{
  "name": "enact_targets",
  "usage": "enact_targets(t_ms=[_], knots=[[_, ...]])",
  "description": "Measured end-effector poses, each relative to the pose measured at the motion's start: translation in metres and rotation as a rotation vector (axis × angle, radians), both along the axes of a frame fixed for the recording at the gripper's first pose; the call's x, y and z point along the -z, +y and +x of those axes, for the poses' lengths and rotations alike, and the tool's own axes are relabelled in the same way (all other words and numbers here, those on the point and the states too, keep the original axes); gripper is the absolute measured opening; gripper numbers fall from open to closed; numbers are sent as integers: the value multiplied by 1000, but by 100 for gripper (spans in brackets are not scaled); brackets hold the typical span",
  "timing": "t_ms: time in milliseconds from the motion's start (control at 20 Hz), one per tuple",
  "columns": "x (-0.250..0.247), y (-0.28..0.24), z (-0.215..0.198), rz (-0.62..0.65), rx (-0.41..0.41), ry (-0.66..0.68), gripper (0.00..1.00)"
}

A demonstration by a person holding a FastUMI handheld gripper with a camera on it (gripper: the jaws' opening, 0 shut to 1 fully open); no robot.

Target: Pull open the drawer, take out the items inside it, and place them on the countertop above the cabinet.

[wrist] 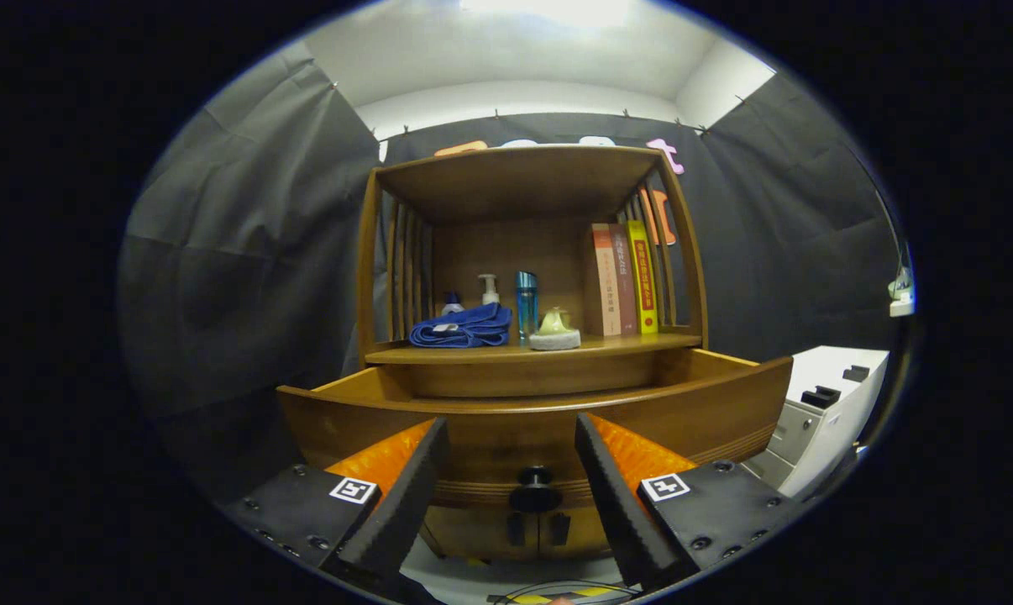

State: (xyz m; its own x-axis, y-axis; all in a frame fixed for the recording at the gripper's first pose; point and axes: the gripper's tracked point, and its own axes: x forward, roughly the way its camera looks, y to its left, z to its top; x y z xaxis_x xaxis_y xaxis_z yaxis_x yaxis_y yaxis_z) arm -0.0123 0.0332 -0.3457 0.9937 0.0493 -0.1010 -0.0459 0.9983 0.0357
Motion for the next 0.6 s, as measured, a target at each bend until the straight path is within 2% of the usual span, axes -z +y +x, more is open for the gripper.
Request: enact_targets(t_ms=[250, 600], knots=[[8, -3, 16, -28, 44, 13, 99], [20, 4, 23, -31, 47, 41, 99]])
